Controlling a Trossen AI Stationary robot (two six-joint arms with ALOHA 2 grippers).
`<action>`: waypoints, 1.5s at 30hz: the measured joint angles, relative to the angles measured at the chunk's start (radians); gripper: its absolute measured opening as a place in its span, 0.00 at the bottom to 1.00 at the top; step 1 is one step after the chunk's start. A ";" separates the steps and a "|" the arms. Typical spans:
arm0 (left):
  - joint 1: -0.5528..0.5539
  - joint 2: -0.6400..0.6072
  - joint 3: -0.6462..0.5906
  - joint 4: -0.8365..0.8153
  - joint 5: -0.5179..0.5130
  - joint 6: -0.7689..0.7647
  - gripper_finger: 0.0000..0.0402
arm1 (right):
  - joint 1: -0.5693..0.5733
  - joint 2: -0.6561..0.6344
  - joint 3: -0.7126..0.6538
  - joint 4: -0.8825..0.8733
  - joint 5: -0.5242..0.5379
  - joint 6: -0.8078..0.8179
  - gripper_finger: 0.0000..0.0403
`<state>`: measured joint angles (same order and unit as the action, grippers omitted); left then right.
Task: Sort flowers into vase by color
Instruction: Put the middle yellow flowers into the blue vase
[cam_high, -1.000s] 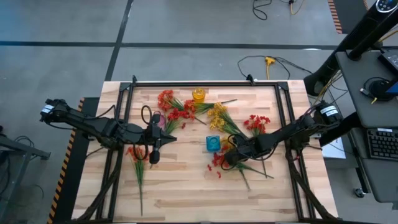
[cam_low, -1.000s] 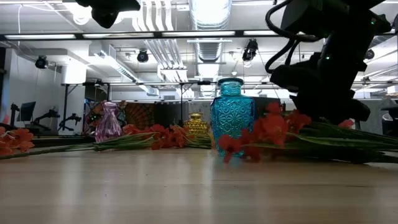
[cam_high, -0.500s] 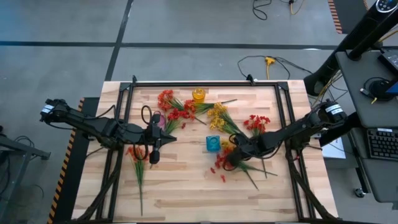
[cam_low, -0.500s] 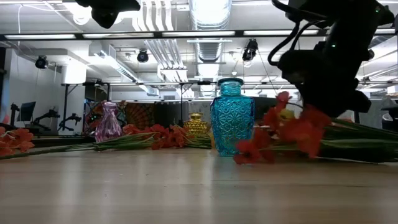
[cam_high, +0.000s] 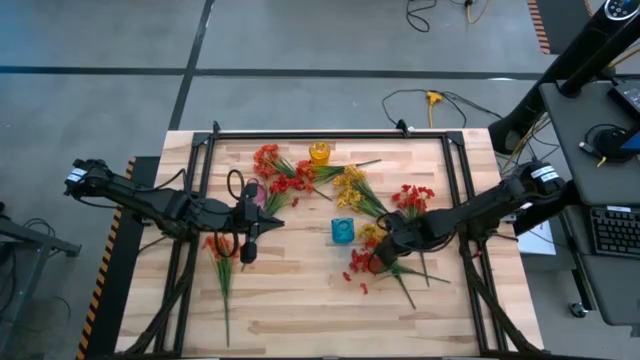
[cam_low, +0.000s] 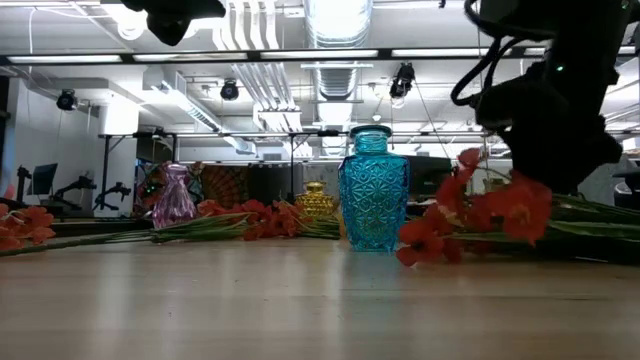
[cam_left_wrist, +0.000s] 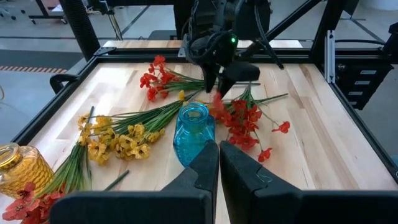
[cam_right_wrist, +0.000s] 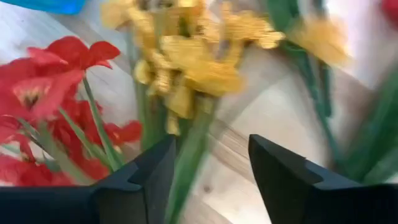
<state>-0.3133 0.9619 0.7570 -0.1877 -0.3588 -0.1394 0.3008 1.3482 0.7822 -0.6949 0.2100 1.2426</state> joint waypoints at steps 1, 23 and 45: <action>0.000 0.000 0.000 0.000 0.000 0.000 0.00 | 0.000 -0.015 0.000 -0.008 0.001 0.000 0.51; 0.000 0.003 0.000 0.011 0.000 0.000 0.00 | -0.138 -0.014 0.000 -0.091 0.068 -0.532 0.53; 0.000 0.003 0.000 0.008 0.000 0.000 0.00 | -0.227 0.077 -0.108 0.100 0.043 -0.654 0.38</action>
<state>-0.3132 0.9646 0.7567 -0.1799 -0.3584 -0.1390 0.0740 1.4254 0.6739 -0.5952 0.2530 0.5889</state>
